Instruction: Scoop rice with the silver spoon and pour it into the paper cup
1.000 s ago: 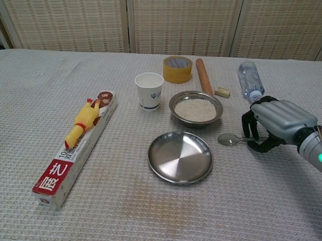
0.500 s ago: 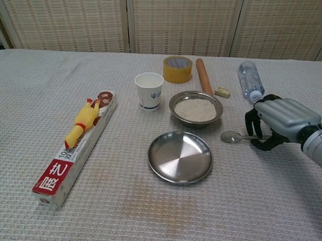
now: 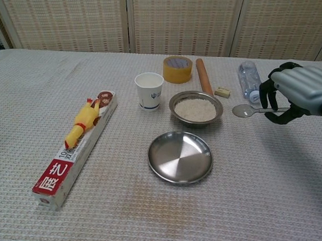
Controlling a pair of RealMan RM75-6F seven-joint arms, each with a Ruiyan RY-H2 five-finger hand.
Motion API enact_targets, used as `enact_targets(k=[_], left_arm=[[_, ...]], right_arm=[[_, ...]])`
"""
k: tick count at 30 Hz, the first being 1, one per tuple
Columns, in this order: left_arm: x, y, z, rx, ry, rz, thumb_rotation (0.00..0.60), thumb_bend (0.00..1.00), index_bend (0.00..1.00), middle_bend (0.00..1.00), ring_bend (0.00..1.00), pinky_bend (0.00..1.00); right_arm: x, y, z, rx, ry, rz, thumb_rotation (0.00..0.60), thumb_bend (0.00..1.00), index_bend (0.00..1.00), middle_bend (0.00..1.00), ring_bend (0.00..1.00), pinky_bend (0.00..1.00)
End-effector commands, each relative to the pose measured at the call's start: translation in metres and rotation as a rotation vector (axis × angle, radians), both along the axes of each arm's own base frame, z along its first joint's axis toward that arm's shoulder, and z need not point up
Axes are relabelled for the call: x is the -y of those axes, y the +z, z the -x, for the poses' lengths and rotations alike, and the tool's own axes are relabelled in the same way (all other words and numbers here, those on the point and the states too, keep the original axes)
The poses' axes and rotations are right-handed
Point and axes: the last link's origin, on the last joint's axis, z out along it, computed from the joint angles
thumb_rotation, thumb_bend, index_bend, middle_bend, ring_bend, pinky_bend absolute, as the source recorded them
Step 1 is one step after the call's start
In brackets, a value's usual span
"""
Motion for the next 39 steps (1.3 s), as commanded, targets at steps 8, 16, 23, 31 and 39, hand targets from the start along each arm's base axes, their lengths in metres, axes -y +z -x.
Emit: enact_targets(k=[8,16,23,31,39], left_arm=[[0.000,-0.002,-0.001,-0.004,0.000,0.005,0.600,0.47,0.00,0.00,0.00,0.11],[-0.001,0.002,0.000,0.005,0.001,-0.002,0.600,0.47,0.00,0.00,0.00,0.11],[-0.001,0.005,0.001,0.011,0.005,-0.008,0.600,0.47,0.00,0.00,0.00,0.11],[-0.001,0.004,0.002,0.008,0.009,-0.006,0.600,0.47,0.00,0.00,0.00,0.11],[-0.002,0.005,0.002,0.010,0.013,-0.009,0.600,0.47,0.00,0.00,0.00,0.11]], right_arm=[[0.040,0.001,-0.062,-0.188,0.131,0.037,0.600,0.34,0.94,0.58,0.11,0.01],[0.054,-0.026,-0.088,-0.406,0.230,0.056,0.600,0.34,0.94,0.58,0.11,0.01],[0.061,-0.043,-0.087,-0.596,0.270,0.062,0.600,0.34,0.94,0.58,0.11,0.01],[0.061,-0.062,-0.092,-0.645,0.284,0.028,0.600,0.34,0.95,0.59,0.13,0.01],[0.060,-0.071,-0.097,-0.574,0.256,-0.014,0.600,0.34,0.95,0.59,0.13,0.01]])
